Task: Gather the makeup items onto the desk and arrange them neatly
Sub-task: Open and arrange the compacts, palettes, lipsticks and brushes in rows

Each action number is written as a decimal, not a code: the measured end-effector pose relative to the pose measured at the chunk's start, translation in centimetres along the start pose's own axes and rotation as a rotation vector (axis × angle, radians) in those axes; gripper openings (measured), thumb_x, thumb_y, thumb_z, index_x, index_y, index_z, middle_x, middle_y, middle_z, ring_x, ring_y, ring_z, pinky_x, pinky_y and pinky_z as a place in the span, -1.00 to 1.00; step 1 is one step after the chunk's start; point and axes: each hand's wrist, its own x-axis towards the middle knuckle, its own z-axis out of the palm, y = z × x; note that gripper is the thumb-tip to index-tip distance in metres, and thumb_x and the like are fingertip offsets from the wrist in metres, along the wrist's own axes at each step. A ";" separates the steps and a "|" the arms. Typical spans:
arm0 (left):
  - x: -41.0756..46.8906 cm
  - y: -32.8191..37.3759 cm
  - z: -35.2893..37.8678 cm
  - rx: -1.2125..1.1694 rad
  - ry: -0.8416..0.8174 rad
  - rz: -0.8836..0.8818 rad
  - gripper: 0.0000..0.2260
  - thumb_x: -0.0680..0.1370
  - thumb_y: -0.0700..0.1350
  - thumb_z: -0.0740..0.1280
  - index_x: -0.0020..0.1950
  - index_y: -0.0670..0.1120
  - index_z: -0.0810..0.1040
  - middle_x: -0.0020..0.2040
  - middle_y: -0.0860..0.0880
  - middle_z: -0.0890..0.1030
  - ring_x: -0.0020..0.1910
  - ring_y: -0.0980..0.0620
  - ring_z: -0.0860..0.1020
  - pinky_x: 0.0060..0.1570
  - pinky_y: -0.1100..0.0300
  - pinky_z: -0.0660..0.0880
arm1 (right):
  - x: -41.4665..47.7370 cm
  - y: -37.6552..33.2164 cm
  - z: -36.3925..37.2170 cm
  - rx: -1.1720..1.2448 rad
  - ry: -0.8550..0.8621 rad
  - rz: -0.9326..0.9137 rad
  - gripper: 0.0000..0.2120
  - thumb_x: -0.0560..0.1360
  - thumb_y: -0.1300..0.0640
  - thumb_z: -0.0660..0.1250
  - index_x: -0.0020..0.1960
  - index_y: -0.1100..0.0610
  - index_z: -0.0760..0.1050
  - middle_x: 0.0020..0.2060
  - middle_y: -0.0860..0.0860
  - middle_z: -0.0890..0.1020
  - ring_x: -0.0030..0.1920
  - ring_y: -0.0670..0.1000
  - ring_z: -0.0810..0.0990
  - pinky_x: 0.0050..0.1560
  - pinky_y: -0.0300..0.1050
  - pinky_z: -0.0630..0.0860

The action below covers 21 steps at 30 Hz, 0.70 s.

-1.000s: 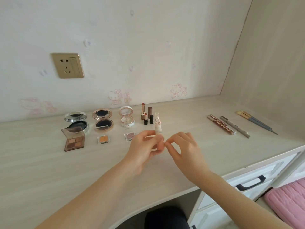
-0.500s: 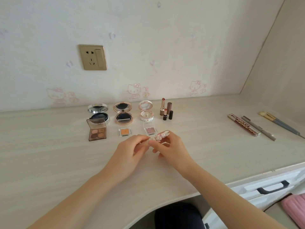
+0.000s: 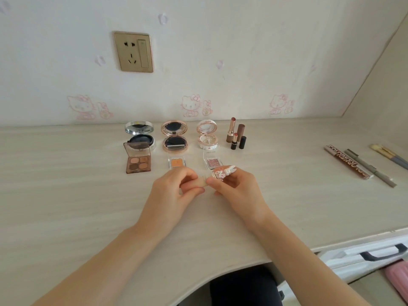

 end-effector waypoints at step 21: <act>-0.2 0.3 0.0 0.036 -0.014 0.058 -0.81 0.43 0.01 0.42 -0.02 -0.04 0.62 -0.15 0.18 0.58 -0.12 0.17 0.53 -0.06 0.25 0.44 | -0.9 -0.5 -0.7 0.157 0.026 0.022 -0.58 0.39 0.23 0.49 0.17 0.03 0.43 -0.04 -0.02 0.69 -0.06 -0.07 0.63 -0.03 -0.24 0.53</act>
